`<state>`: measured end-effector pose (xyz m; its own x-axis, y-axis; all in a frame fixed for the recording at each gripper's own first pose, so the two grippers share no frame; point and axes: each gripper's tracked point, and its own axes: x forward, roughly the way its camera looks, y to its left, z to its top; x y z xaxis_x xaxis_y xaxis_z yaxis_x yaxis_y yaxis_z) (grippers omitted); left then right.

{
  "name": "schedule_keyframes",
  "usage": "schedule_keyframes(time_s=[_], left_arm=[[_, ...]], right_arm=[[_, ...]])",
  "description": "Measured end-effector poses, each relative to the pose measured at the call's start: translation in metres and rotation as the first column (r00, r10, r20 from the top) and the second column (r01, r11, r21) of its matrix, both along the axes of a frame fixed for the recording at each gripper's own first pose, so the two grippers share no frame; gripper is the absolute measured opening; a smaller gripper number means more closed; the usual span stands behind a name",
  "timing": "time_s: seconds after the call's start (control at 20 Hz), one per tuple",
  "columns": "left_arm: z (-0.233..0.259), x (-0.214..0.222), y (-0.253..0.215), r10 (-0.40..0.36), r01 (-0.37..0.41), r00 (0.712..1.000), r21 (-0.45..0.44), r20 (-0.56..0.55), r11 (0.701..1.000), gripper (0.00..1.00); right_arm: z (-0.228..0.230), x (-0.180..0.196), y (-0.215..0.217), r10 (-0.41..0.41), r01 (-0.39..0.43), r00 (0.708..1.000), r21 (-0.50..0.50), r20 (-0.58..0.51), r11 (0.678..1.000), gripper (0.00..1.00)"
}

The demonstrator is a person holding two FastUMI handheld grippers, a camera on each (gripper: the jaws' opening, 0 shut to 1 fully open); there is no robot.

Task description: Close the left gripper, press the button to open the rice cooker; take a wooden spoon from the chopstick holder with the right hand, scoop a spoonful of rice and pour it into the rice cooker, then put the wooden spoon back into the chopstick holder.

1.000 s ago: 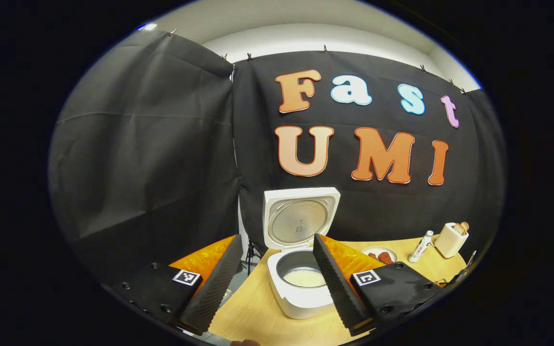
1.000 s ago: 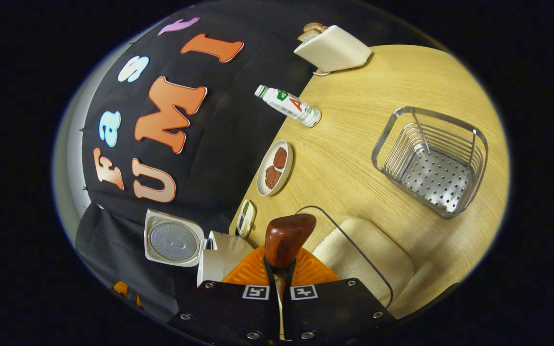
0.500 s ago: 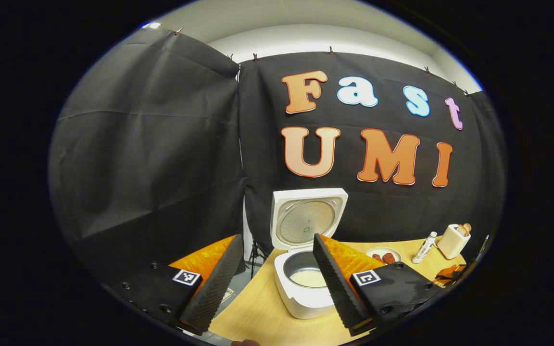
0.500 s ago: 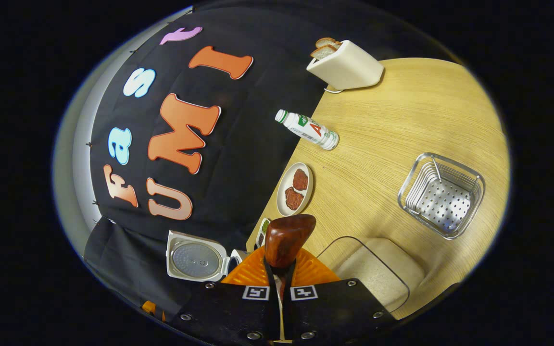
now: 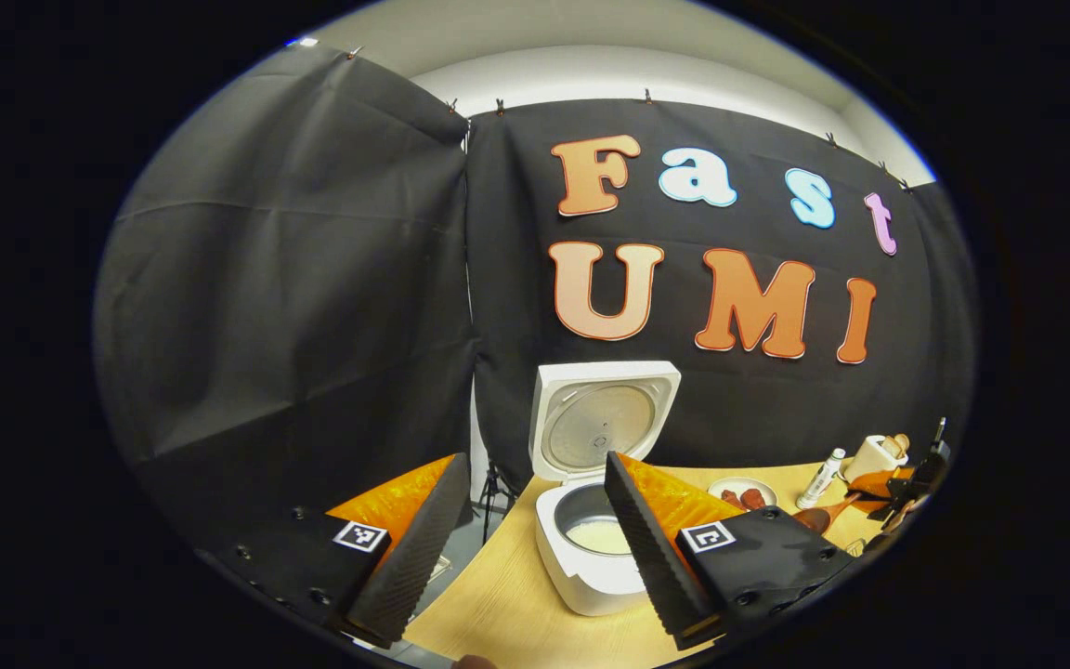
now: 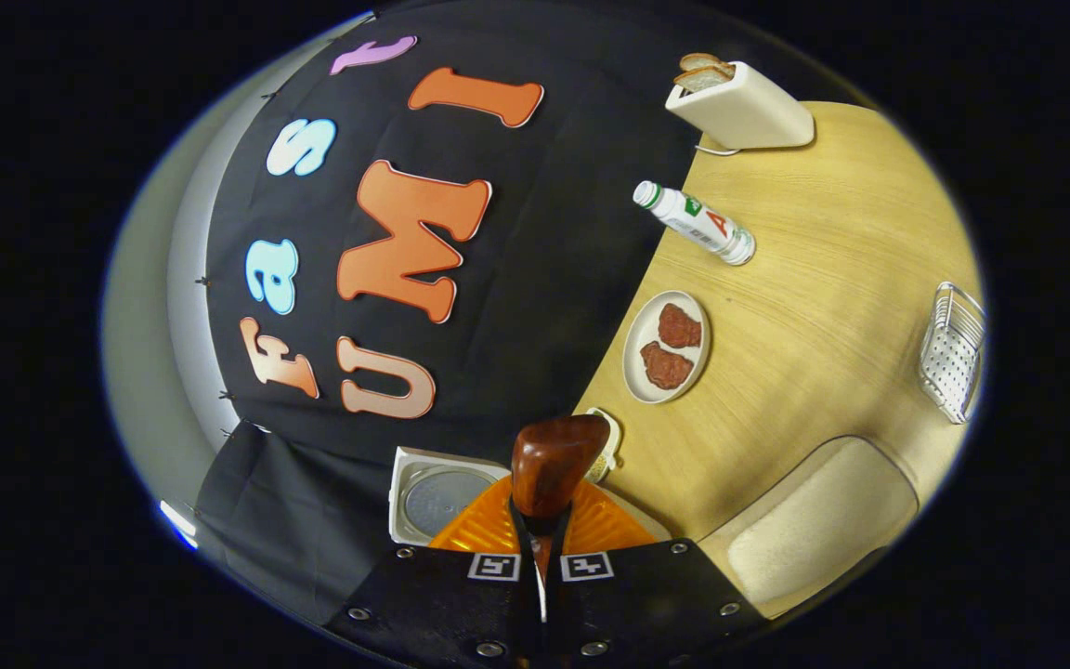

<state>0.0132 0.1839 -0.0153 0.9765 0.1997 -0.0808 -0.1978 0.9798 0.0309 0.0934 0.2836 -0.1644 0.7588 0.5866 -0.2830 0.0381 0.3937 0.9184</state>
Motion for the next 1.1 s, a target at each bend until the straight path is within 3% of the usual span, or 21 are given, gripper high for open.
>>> schedule_keyframes(time_s=[0.6, 1.1], left_arm=[[-0.030, -0.016, 0.016, 0.009, -0.011, 0.998, -0.027, -0.061, 1.000, 0.99], [-0.033, -0.041, 0.052, 0.085, -0.087, 0.993, -0.025, -0.076, 0.996, 1.00]], right_arm=[[0.072, 0.044, 0.129, 0.120, -0.110, 0.981, -0.073, 0.150, 0.991, 0.02], [0.071, 0.052, 0.193, 0.233, -0.145, 0.931, -0.301, 0.282, 0.943, 0.02]])
